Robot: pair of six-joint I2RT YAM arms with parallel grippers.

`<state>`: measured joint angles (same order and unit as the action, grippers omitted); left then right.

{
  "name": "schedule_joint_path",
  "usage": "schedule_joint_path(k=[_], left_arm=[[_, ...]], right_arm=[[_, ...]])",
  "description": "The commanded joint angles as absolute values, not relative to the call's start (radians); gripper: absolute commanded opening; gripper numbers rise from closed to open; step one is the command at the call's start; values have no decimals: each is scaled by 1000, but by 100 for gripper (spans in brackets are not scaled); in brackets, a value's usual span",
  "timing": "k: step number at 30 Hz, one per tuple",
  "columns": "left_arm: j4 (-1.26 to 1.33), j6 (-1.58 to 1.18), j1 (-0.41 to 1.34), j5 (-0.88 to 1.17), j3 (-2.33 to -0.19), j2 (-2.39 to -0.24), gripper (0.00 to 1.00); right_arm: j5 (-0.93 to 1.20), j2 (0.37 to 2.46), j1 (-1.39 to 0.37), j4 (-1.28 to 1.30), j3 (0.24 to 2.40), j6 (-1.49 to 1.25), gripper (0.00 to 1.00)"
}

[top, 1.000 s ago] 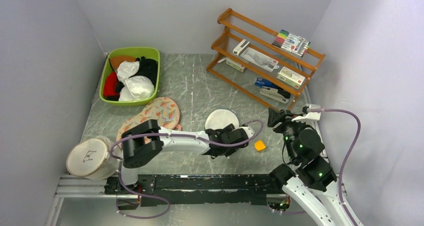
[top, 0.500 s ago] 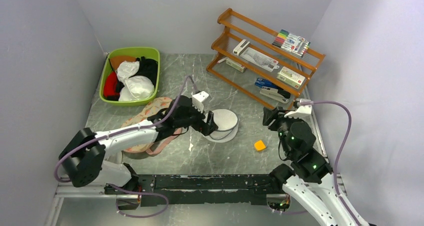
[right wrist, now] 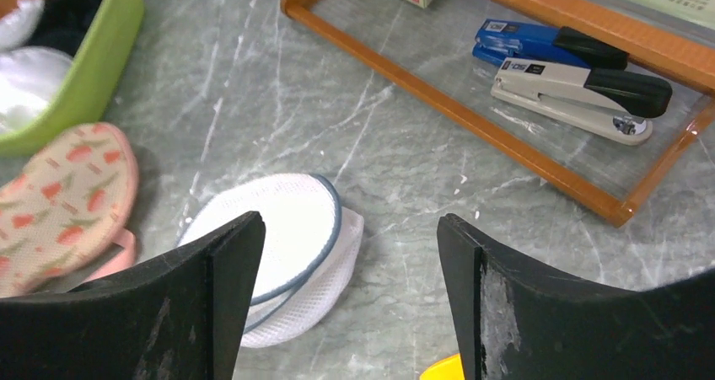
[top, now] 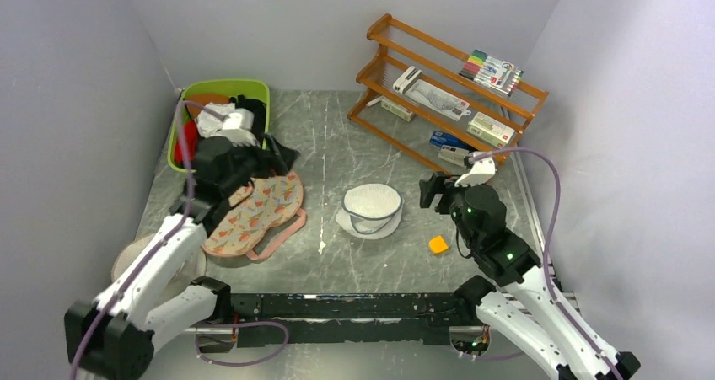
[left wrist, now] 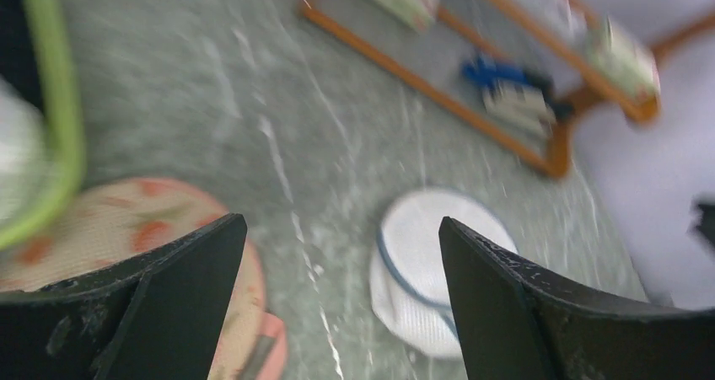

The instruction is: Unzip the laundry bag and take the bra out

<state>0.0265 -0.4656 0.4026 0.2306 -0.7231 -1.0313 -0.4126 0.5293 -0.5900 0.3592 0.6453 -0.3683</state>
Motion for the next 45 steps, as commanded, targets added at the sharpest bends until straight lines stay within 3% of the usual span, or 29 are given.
schedule_joint_path(k=[1, 3, 5, 12, 22, 45], left_arm=[[-196, -516, 264, -99, -870, -864, 95], [-212, -465, 186, -106, -920, -825, 94], [-225, -390, 139, -94, -986, -817, 94], [-270, -248, 115, -11, -1241, -813, 94], [-270, -199, 115, 65, -1343, -722, 94], [-326, -216, 115, 110, -1374, -731, 94]], right_arm=[[-368, 596, -586, 312, 693, -309, 82], [-361, 622, -587, 298, 715, -287, 95], [-356, 648, -586, 283, 752, -266, 100], [-326, 708, -585, 301, 981, -199, 100], [-392, 781, -586, 382, 1305, -132, 100], [-427, 791, -586, 392, 1352, -153, 100]])
